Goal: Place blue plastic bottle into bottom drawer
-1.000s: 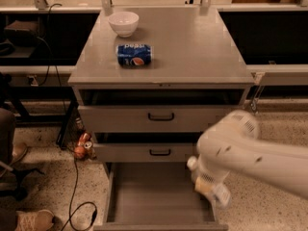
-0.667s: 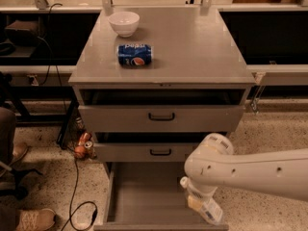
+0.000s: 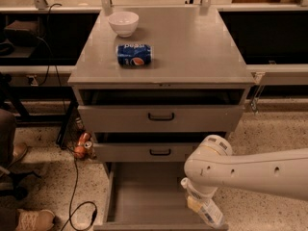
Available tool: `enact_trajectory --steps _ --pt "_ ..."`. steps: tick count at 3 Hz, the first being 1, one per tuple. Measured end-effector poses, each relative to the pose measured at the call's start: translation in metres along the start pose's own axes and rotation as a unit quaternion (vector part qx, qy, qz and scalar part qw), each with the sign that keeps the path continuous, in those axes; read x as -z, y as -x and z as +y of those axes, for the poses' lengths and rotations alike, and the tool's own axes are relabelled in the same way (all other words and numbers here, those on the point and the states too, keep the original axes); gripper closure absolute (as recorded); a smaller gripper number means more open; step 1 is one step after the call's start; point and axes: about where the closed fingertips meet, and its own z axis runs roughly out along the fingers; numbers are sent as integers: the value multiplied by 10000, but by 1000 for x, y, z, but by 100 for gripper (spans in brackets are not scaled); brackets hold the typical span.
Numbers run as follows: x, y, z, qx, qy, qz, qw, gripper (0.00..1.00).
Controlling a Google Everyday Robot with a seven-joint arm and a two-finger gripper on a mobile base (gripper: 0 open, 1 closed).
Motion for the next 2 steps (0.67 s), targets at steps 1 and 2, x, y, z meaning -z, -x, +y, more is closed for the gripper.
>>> enact_trajectory --steps 1,2 --pt "-20 12 2 43 206 -212 9996 100" --pt "-62 56 7 231 478 -661 9964 100"
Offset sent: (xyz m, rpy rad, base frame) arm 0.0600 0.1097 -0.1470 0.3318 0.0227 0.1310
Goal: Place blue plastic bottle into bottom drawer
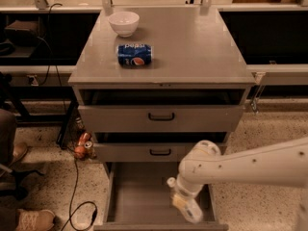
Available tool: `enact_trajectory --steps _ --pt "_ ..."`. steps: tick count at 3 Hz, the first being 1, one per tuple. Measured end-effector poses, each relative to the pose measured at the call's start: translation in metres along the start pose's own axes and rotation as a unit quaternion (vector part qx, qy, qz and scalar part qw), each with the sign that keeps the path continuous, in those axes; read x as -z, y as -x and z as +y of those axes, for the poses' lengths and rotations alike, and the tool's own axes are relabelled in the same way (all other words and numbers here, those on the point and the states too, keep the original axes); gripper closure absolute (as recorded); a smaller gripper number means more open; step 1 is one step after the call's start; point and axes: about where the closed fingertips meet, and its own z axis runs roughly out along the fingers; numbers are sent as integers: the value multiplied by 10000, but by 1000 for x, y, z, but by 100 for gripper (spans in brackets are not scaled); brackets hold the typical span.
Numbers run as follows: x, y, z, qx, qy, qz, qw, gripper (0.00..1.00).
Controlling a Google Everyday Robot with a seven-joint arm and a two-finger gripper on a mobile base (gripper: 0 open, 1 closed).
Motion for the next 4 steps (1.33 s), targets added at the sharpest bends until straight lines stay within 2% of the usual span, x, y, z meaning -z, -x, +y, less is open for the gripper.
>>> enact_trajectory --steps 1,2,3,4 --pt "-54 42 4 169 245 -444 9986 100" --pt "-96 71 4 214 387 -747 9962 100" --pt "-141 89 6 136 560 -947 9938 100" --pt "-141 89 6 137 560 -948 9938 100"
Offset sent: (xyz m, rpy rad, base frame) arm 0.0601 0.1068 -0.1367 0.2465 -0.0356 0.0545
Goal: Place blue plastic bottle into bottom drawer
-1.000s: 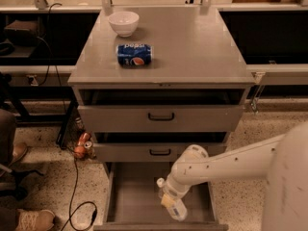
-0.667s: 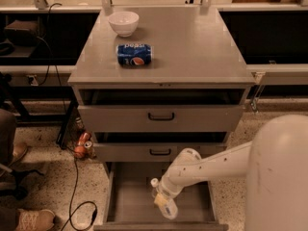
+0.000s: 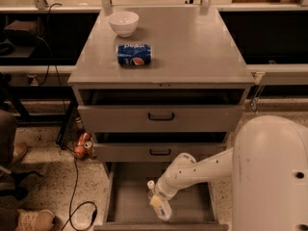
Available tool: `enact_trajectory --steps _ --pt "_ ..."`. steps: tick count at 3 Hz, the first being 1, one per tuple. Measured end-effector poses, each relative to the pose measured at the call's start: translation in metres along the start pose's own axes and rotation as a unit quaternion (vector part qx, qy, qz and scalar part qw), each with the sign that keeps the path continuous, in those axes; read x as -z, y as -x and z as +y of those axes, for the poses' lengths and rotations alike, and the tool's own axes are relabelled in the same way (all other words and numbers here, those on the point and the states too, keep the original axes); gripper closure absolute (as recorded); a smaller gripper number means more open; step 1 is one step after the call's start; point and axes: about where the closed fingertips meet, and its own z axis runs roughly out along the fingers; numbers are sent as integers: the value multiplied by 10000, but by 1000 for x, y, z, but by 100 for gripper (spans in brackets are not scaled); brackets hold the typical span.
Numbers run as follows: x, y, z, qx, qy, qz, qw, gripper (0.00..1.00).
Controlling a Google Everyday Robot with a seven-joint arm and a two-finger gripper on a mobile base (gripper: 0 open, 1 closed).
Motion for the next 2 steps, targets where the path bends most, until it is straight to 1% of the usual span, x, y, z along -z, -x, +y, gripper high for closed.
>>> enact_trajectory --steps 1,2 --pt "-5 9 -6 71 -36 -381 9992 100" --pt "-22 31 -11 212 8 -1039 9944 100"
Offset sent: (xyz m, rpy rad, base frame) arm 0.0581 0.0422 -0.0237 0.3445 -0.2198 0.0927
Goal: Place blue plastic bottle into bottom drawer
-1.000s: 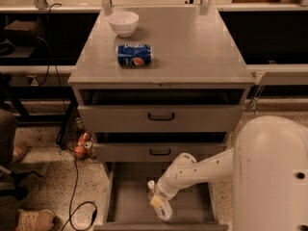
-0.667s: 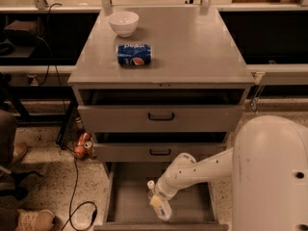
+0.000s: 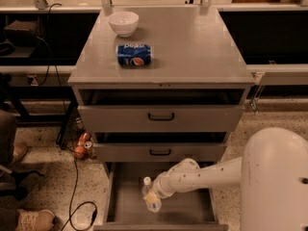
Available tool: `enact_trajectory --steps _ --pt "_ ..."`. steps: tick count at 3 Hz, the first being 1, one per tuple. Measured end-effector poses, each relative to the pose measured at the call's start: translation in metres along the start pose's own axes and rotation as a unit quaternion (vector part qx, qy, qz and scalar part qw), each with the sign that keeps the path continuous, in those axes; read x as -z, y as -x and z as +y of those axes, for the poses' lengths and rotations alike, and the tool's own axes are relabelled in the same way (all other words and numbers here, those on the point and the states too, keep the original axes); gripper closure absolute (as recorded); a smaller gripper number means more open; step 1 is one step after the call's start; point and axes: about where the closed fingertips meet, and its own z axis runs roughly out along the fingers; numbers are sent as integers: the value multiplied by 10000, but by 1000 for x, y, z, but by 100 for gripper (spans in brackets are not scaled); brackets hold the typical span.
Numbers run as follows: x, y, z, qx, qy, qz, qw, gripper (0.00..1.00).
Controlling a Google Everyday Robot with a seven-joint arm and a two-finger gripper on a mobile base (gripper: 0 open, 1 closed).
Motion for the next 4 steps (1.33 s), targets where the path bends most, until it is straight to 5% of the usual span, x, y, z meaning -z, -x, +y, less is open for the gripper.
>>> enact_trajectory --steps 2,4 --pt "-53 25 -8 549 3 -732 9958 100" --pt "-106 38 -16 676 -87 -1178 9907 100"
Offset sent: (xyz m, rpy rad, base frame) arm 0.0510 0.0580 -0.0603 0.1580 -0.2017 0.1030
